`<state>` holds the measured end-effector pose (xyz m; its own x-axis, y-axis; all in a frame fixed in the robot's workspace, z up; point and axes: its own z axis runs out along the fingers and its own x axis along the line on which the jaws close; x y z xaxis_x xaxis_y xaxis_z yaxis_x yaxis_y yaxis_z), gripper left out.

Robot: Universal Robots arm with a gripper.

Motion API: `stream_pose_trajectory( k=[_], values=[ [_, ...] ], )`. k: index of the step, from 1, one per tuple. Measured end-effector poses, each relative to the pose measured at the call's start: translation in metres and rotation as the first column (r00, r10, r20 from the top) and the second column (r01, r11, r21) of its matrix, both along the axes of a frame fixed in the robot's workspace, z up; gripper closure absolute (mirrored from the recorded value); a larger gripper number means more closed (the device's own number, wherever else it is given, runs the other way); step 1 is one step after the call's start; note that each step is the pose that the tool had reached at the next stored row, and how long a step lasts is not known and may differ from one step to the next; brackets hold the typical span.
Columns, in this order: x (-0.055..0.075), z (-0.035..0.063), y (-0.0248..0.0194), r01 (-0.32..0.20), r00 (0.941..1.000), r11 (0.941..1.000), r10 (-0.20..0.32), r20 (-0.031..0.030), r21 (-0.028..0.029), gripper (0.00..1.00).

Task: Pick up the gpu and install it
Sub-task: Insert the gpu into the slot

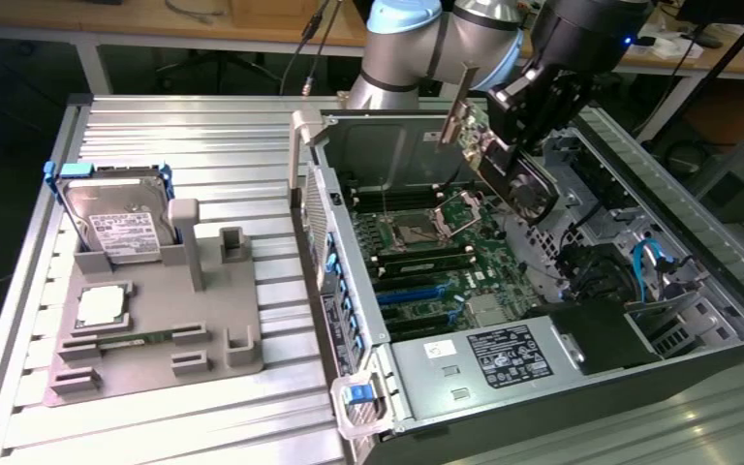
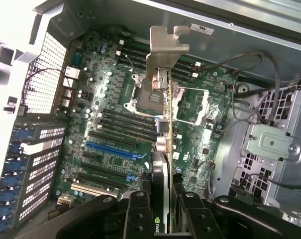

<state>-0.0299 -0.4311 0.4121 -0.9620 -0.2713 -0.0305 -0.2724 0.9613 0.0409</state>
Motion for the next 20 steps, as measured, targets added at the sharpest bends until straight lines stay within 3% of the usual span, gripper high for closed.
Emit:
stream_pose_trajectory(
  k=[20],
  values=[
    [0.0, 0.0, 0.0, -0.1, 0.995, 0.995, 0.1, 0.0, -0.0001, 0.73]
  ],
)
